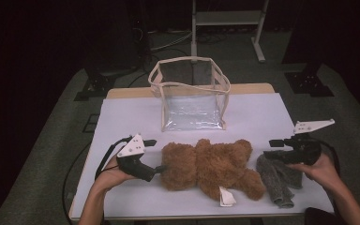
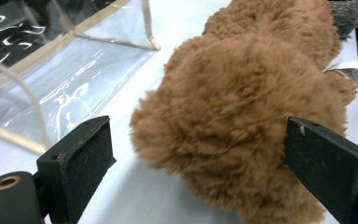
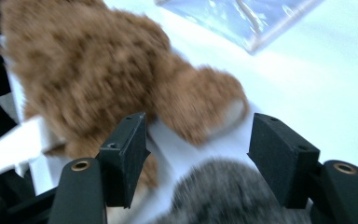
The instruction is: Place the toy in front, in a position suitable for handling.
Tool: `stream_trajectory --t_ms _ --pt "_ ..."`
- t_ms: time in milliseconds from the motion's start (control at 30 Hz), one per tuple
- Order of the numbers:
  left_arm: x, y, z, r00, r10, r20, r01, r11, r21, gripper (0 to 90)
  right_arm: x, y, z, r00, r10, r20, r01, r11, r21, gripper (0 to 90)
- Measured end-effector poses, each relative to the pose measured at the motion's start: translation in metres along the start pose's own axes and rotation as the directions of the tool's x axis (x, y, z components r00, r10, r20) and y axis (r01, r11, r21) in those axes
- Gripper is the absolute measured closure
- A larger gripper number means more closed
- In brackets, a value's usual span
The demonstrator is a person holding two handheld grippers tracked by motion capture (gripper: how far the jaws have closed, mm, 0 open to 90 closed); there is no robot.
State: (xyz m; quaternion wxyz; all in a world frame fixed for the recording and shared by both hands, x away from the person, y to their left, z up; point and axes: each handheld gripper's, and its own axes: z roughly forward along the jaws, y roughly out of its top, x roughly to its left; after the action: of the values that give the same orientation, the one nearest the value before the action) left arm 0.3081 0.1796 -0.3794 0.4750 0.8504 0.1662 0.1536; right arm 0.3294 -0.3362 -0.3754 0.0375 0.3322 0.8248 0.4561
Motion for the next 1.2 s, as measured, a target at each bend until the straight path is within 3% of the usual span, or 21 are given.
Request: stream_trajectory --t_ms 33,67,100,267,467,700,1167,1200 --pt "0.001 -0.001 -0.002 0.9999 -0.001 -0.011 0.001 1.0 0.006 8.5 0.0 0.0 0.0 1.0 0.0 0.0 0.0 1.0 0.0 34.3" --pt "0.004 -0.005 -0.006 0.9994 -0.008 -0.035 0.009 0.9999 0.014 8.3 0.002 0.013 0.004 0.9997 -0.023 -0.011 0.023 1.0 -0.001 34.3" --pt "0.004 -0.005 -0.006 0.9994 -0.008 -0.035 0.009 0.9999 0.014 6.9 0.002 0.013 0.004 0.9997 -0.023 -0.011 0.023 1.0 -0.001 34.3" --pt "0.008 -0.012 -0.02 0.9963 -0.025 -0.082 0.027 0.9994 0.023 6.7 0.009 0.049 0.022 0.9942 -0.097 -0.046 0.098 0.995 0.02 34.4" --pt "0.013 -0.018 -0.027 0.9932 -0.034 -0.111 0.038 0.9984 0.043 4.5 0.012 0.085 0.034 0.986 -0.145 -0.083 0.146 0.989 0.009 33.8" --pt "0.016 -0.021 -0.033 0.9912 -0.038 -0.127 0.045 0.9974 0.056 3.9 0.018 0.128 0.052 0.9722 -0.212 -0.1 0.217 0.975 0.042 32.8" --pt "0.017 -0.021 -0.039 0.9908 -0.038 -0.13 0.046 0.9975 0.054 3.6 0.032 0.165 0.086 0.9494 -0.28 -0.141 0.294 0.952 0.088 32.9" --pt "0.017 -0.021 -0.039 0.9915 -0.032 -0.126 0.04 0.9975 0.058 3.6 0.035 0.17 0.088 0.9448 -0.292 -0.148 0.307 0.948 0.086 33.4"
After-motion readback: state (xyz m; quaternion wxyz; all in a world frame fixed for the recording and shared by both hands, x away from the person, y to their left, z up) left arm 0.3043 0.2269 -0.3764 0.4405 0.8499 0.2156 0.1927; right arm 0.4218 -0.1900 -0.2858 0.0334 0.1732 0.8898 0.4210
